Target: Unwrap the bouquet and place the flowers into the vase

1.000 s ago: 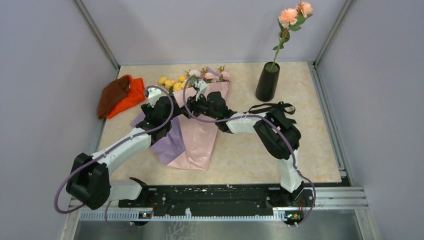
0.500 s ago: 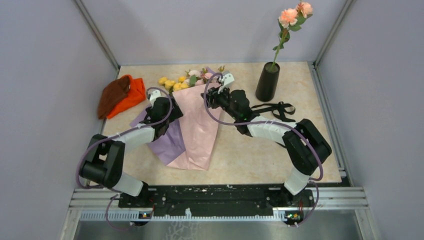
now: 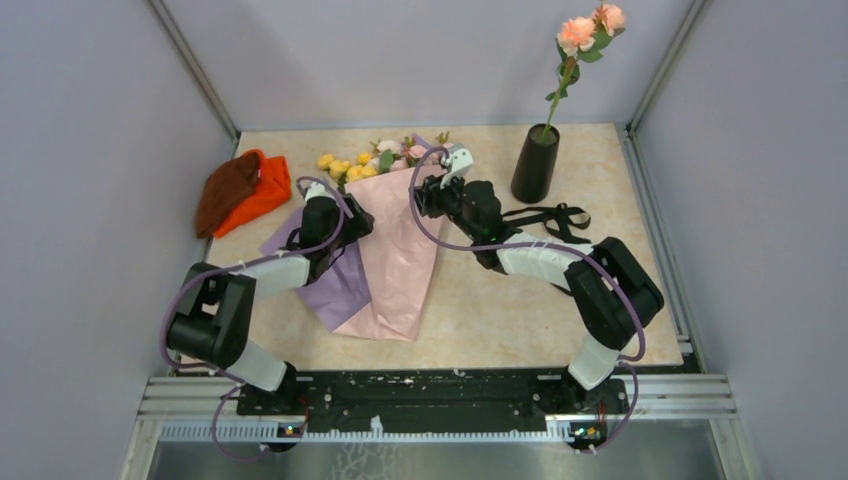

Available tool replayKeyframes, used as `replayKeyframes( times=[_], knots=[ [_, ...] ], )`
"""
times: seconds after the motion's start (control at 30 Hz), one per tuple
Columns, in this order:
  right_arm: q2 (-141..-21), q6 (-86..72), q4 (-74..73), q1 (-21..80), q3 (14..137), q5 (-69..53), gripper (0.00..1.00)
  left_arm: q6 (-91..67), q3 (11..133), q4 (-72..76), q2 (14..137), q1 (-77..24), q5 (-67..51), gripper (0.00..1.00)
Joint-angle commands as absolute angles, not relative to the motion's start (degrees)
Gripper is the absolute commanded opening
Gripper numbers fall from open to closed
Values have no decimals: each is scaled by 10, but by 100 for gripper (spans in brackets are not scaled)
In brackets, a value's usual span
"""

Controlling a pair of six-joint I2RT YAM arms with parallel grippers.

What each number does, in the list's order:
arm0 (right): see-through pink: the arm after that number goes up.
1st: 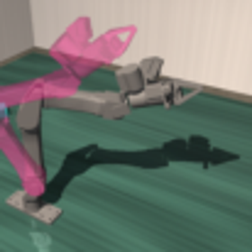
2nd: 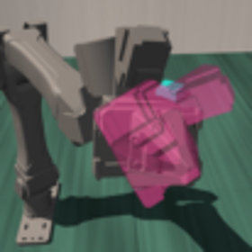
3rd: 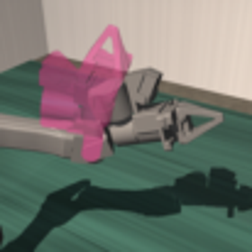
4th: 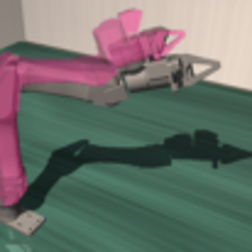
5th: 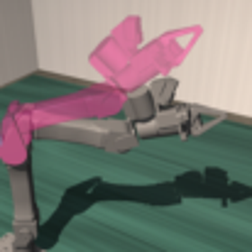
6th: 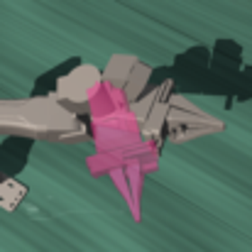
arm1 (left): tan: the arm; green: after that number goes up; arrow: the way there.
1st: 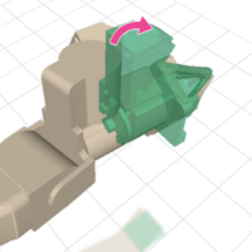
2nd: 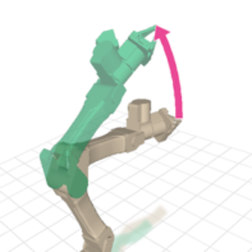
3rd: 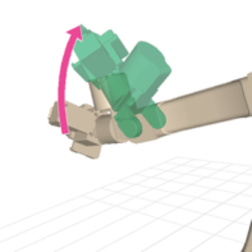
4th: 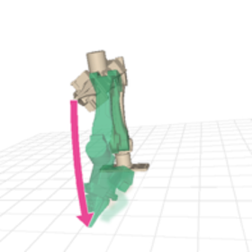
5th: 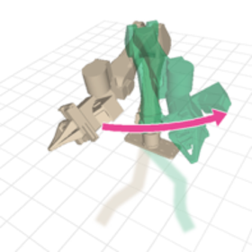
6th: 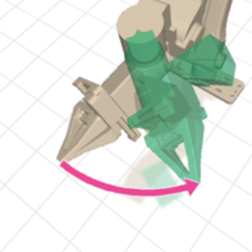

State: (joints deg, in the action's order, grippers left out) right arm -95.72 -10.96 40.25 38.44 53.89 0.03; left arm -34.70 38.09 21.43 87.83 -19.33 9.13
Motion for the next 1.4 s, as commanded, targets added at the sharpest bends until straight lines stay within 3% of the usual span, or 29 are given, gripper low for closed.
replayKeyframes(
  times=[0.0, 0.13, 0.3, 0.67, 1.1, 1.37],
  knots=[
    [-941, -104, 426, 377, 541, 15, 42, -352, 385, 253, 893, -190, 45, 75],
    [-934, -101, 426, 376, 536, 19, 42, -362, 381, 261, 896, -190, 22, 58],
    [-919, -86, 419, 376, 530, 40, 42, -378, 386, 270, 888, -192, -43, 49],
    [-834, -63, 407, 373, 508, 79, 42, -371, 450, 258, 915, -285, -56, 53],
    [-734, -8, 378, 371, 470, 156, 42, -385, 544, 273, 1021, -383, -75, 72],
    [-717, -3, 370, 370, 454, 180, 42, -395, 600, 282, 1089, -422, -113, 77]
  ],
)
